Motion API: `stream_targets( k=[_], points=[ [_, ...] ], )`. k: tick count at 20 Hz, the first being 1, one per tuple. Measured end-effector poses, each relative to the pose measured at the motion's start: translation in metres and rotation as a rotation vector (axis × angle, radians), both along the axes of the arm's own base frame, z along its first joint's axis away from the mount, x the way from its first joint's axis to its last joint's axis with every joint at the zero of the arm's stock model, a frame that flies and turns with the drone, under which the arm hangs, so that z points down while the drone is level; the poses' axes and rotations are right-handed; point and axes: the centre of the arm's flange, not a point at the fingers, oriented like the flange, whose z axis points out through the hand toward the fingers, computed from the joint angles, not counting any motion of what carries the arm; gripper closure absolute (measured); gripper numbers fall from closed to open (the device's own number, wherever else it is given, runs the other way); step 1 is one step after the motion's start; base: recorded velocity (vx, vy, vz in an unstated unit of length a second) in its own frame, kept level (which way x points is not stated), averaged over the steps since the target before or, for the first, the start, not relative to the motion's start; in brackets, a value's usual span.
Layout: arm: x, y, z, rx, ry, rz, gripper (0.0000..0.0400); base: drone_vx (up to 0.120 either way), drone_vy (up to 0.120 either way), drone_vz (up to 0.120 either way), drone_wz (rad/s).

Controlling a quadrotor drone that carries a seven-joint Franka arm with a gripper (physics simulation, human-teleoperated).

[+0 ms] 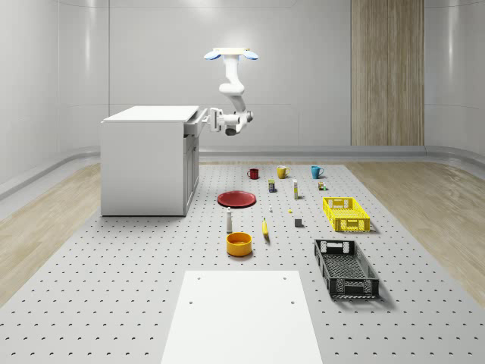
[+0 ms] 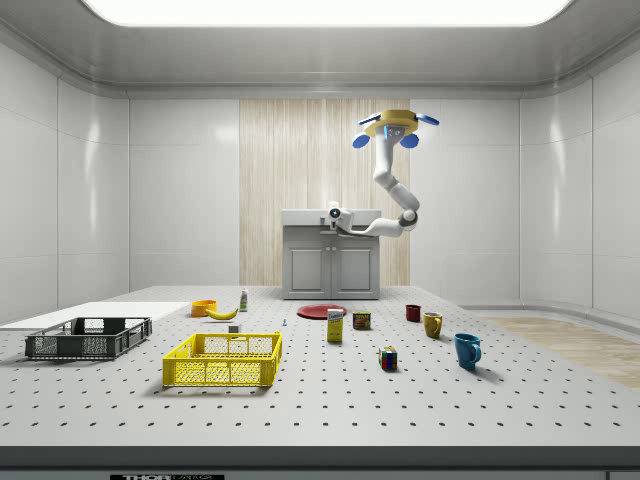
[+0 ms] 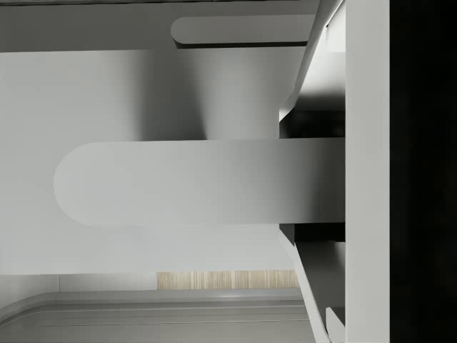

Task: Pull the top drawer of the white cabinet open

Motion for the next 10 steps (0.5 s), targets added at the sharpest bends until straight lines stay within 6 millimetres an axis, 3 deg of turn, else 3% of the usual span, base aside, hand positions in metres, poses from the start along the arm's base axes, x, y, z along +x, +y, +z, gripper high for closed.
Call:
stream_targets(
  k=[6,7,10],
  points=[
    [0.0,-0.019,0.0,0.0,-0.004,0.0,0.0287,0.0,0.0,0.0,0.0],
    [0.001,-0.021,-0.006,-0.004,-0.04,0.001,0.0238,0.0,0.0,0.0,0.0],
    [0.001,-0.031,-0.003,-0.006,-0.017,0.001,0.0252,0.0,0.0,0.0,0.0]
  ],
)
